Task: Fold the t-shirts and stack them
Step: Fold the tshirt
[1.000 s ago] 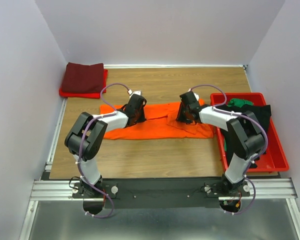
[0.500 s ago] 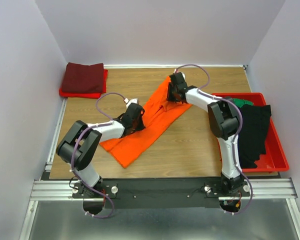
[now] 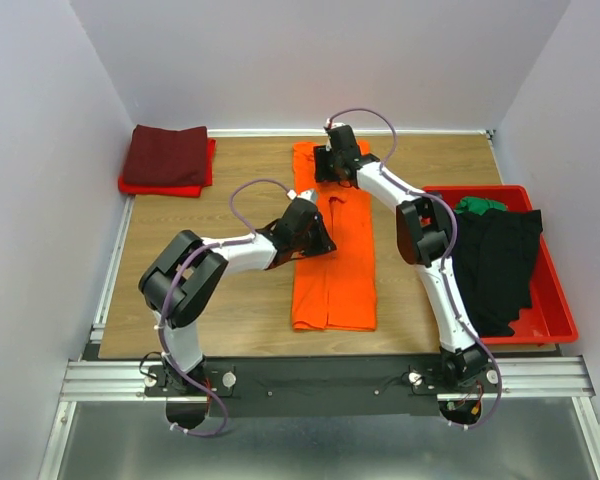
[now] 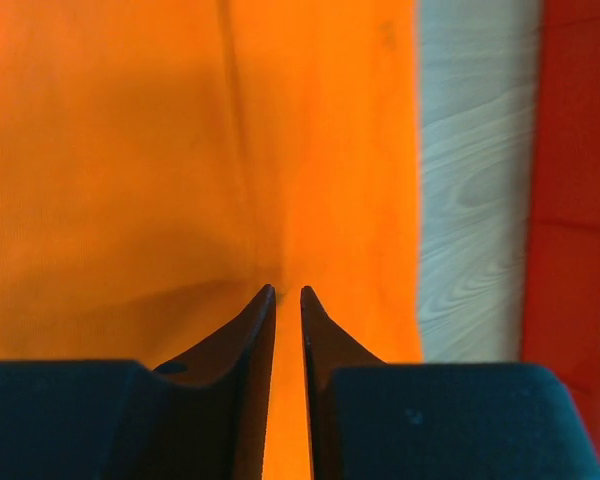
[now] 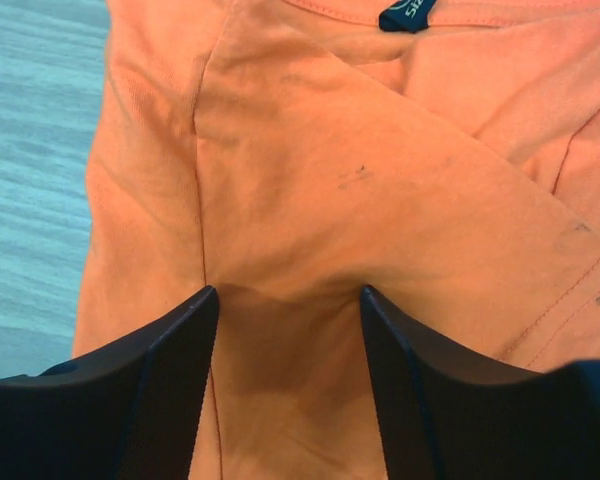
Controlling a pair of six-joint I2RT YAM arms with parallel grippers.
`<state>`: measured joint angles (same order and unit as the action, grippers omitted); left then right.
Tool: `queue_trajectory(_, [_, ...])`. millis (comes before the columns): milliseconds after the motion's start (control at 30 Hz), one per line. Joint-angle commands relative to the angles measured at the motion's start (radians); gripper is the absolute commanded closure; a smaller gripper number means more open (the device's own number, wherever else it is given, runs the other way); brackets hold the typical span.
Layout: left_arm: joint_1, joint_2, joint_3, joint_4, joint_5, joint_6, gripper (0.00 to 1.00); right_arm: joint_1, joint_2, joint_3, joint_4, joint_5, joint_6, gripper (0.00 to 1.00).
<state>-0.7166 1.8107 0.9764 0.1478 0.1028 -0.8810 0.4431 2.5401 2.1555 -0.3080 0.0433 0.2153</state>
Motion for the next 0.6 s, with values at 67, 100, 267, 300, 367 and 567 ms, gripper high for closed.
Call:
queue_trajectory(67, [0.023, -0.085, 0.013, -0.011, 0.005, 0.051, 0.75, -0.006, -0.076, -0.021, -0.077, 0.007, -0.033, 0.33])
queue_trajectory(100, [0.028, -0.103, -0.001, -0.023, -0.002, 0.056, 0.75, -0.007, -0.104, -0.038, -0.077, 0.012, -0.03, 0.33])
queue_trajectory(267, [0.023, -0.197, -0.105, -0.066, -0.063, 0.051, 0.79, -0.006, -0.224, -0.147, -0.075, 0.029, 0.01, 0.35])
queue_trajectory(300, [0.02, -0.217, -0.123, -0.067, -0.071, 0.047, 0.8, -0.007, -0.233, -0.184, -0.075, 0.027, 0.018, 0.36])
queue_trajectory(367, [0.016, -0.237, -0.174, -0.067, -0.077, 0.043, 0.81, -0.006, -0.247, -0.221, -0.075, 0.007, 0.025, 0.43])
queue_trajectory(567, [-0.036, -0.281, -0.261, -0.059, -0.075, 0.039, 0.87, -0.001, -0.268, -0.37, -0.071, 0.059, 0.061, 0.67])
